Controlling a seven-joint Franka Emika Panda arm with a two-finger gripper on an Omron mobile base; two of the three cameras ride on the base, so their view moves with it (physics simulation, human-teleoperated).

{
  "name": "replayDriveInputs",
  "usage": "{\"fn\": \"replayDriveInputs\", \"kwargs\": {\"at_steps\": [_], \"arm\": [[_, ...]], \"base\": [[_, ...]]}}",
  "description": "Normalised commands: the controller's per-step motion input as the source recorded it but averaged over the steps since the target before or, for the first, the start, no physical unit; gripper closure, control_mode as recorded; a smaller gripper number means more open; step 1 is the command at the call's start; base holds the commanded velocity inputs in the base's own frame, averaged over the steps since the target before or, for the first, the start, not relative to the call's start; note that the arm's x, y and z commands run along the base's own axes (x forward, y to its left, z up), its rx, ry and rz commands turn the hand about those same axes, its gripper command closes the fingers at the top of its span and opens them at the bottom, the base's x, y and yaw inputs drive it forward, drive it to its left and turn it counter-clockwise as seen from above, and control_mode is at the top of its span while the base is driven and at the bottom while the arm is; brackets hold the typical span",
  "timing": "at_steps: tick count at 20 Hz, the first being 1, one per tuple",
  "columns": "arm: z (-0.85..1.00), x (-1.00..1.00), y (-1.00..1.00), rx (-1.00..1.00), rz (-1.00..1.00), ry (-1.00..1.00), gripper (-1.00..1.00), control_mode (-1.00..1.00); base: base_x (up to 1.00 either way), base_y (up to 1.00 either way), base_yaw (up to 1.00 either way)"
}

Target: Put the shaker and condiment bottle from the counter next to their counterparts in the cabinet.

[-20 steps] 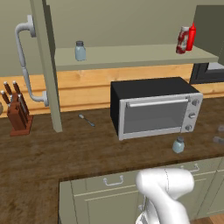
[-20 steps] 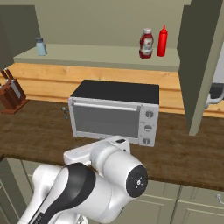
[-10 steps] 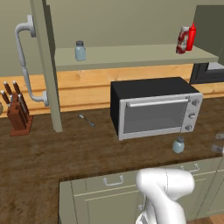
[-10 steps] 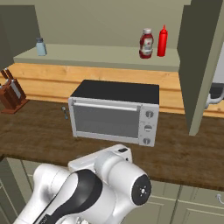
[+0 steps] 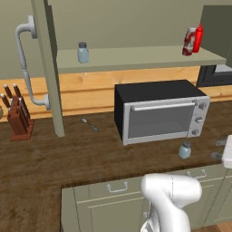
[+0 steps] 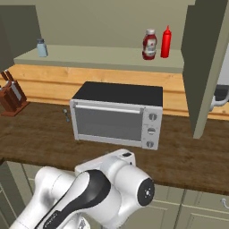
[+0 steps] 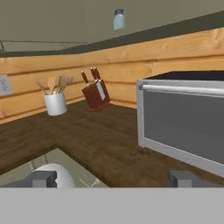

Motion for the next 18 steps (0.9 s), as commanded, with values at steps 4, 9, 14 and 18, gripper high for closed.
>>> {"fn": "replayDriveInputs", "kwargs": {"at_steps": [4,9,14,18], "arm": [[-0.51,0.18,-0.01,0.00,0.08,-0.02,-1.00,-1.00],[-0.29,0.19,-0.10,0.02,0.08,-0.02,-1.00,-1.00],[-0.14,0.15,-0.34,0.08,0.03,-0.06,-1.00,-1.00],[-0.14,0.17,-0.31,0.06,0.00,-0.03,-1.00,-1.00]], "base": [[0.00,0.00,0.00],[0.00,0.00,0.00],[0.00,0.00,0.00],[0.00,0.00,0.00]]}}
